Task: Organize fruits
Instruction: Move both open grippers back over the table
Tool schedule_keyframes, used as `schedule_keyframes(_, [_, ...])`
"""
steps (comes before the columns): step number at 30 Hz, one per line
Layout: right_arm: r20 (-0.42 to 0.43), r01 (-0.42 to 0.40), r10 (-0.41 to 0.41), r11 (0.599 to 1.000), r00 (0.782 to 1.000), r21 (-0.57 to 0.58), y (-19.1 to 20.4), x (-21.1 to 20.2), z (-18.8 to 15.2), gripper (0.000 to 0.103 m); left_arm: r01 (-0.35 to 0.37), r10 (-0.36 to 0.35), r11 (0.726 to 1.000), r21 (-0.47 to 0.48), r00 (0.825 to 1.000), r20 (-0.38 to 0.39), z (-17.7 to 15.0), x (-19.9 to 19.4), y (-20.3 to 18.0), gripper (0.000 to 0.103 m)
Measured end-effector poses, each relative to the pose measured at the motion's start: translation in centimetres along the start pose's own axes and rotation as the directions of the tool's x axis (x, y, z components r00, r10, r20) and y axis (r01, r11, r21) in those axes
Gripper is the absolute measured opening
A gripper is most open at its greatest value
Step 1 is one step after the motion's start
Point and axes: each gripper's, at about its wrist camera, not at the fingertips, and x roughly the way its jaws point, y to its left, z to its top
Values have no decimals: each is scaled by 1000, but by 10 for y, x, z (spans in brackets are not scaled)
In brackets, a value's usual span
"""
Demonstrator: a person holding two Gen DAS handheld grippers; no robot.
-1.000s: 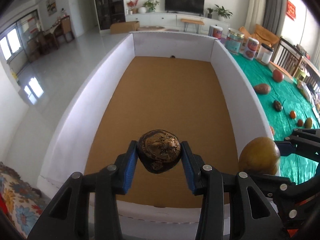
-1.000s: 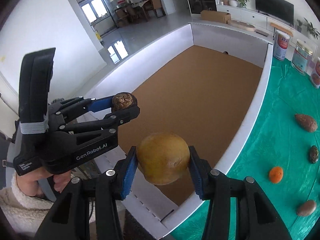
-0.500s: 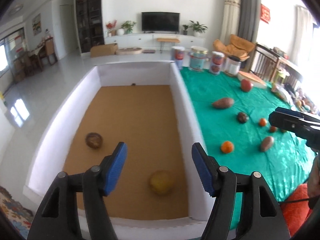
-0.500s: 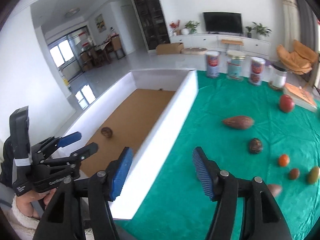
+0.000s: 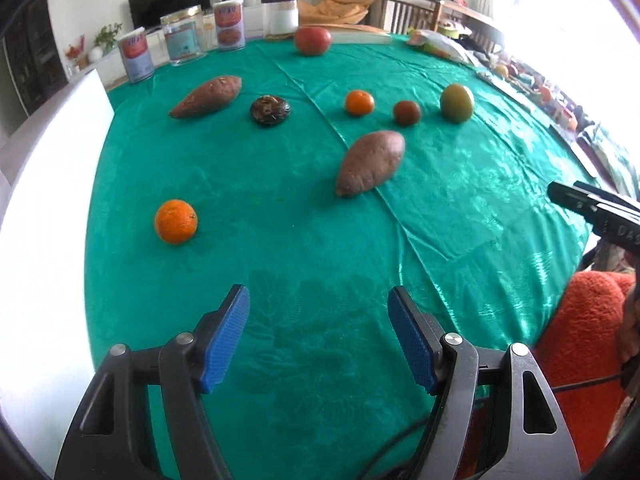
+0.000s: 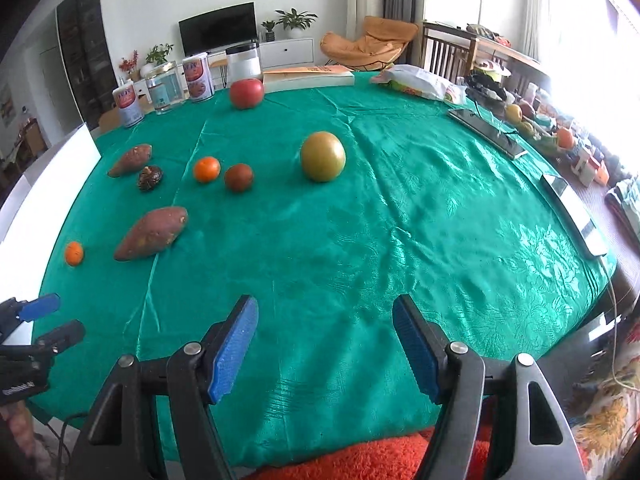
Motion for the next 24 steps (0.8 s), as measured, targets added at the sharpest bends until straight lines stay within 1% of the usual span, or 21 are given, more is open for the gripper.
schedule_keyframes(2, [8,55,-54,997,998,-54,9,7,5,73,-23,23,1000,4,1000,-3,1,9,-2,74])
schedule_keyframes(5, [-9,68,-70,991,998,-112,17,19,13,75,-33,33,999,-8,999,-14,1,17,1,74])
schedule_keyframes(6, [-14,60,-62,992,998,-115,18,25,17,77,-35,35,999,-11,999,-18,2,21,1,75])
schedule_keyframes(7, [-24,44,-47,993,999,-111,19,31,20,78,-36,36,999,-16,999,-5,1,21,2,76])
schedule_keyframes(8, [-37,20,-24,995,999,-101,19,36,23,78,-39,39,999,-18,999,-3,2,22,2,76])
schedule_keyframes(11, [-89,-77,75,997,993,-13,15,57,28,78,-47,47,998,-29,999,2,3,26,3,81])
schedule_keyframes(12, [-105,-88,89,996,990,17,13,64,29,78,-51,51,998,-34,999,4,3,26,3,84])
schedule_keyframes(14, [-131,-74,80,996,988,49,12,73,28,78,-58,58,997,-42,998,9,3,28,5,87])
schedule_keyframes(17, [-167,-28,35,999,985,45,12,81,26,78,-63,64,997,-44,998,19,1,29,6,90])
schedule_keyframes(20, [-212,-2,11,999,977,43,11,90,24,80,-67,68,997,-46,997,21,2,30,6,92])
schedule_keyframes(22, [-219,14,-3,999,976,46,10,91,24,89,-68,69,997,-44,997,21,2,30,7,92])
schedule_keyframes(24, [-223,24,-15,999,975,41,10,91,23,91,-69,70,997,-42,997,26,2,30,7,92])
